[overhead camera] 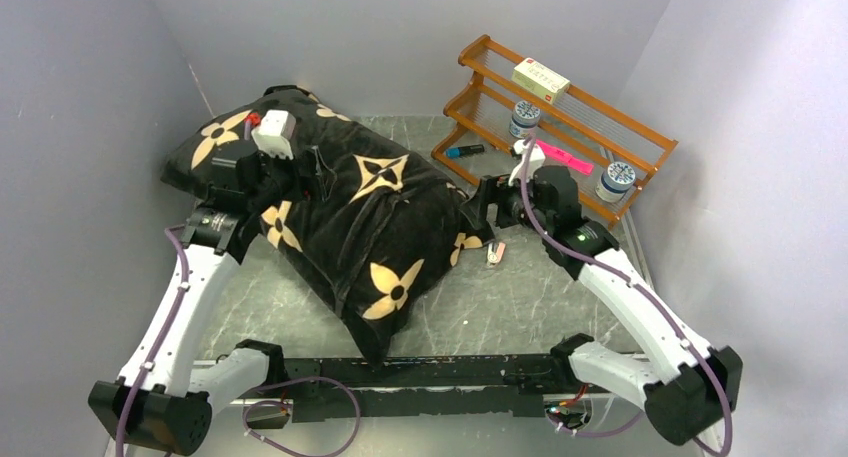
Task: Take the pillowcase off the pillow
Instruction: Adjust the pillow at the center of the board, then remove the pillow from the pillowcase.
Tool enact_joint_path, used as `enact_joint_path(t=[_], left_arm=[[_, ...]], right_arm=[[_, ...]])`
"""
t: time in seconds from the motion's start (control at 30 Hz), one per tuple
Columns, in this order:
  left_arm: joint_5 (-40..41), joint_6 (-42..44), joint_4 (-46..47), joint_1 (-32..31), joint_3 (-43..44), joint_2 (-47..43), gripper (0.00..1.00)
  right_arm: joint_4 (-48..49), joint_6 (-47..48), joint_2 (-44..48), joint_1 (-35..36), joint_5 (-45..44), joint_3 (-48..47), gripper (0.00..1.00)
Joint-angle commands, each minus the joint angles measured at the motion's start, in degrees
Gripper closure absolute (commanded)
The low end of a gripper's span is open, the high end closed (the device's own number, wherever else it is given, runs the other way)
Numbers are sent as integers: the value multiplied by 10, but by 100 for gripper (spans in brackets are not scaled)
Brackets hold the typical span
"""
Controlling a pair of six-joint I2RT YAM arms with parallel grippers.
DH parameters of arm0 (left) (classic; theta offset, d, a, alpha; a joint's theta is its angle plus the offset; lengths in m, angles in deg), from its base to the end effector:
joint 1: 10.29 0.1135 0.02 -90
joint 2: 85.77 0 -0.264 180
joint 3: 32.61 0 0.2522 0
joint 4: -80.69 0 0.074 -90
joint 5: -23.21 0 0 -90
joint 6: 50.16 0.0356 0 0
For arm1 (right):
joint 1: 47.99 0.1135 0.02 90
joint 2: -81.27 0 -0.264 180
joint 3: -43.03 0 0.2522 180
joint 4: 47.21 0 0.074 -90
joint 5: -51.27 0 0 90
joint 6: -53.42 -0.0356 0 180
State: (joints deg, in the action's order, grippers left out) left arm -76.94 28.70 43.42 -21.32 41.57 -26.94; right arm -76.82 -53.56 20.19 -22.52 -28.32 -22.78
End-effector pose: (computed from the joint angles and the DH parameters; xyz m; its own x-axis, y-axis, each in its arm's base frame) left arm 0.2223 -0.0497 0.3654 -0.4269 -0.1105 -0.8975 0.2714 0.9311 -0.2438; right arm 0.2162 0.1101 0.3195 -0.5300 0.0657 -0.8454 -0.4351 0.8347 0.3376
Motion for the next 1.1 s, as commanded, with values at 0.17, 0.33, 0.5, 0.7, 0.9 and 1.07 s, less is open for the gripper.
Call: enact_joint_path(t=[0.17,0.33,0.5,0.7,0.9,1.07], left_arm=[[-73,6,-78,-54,114,0,3],[-22,8,-100,-120,140,20,3],[62,12,-136,-230,191,58,3],[239,28,-184,-385,236,127,3],[381,45,-230,-456,284,185,3],[450,54,-237,-461,271,210,3]], right_arm=[[-3,-39,94,-1,-62,12,8],[16,-50,100,0,-40,27,8],[37,-59,96,4,-21,38,8],[44,-59,90,10,-4,46,0],[56,-66,101,17,6,62,0],[77,-85,107,25,30,77,0]])
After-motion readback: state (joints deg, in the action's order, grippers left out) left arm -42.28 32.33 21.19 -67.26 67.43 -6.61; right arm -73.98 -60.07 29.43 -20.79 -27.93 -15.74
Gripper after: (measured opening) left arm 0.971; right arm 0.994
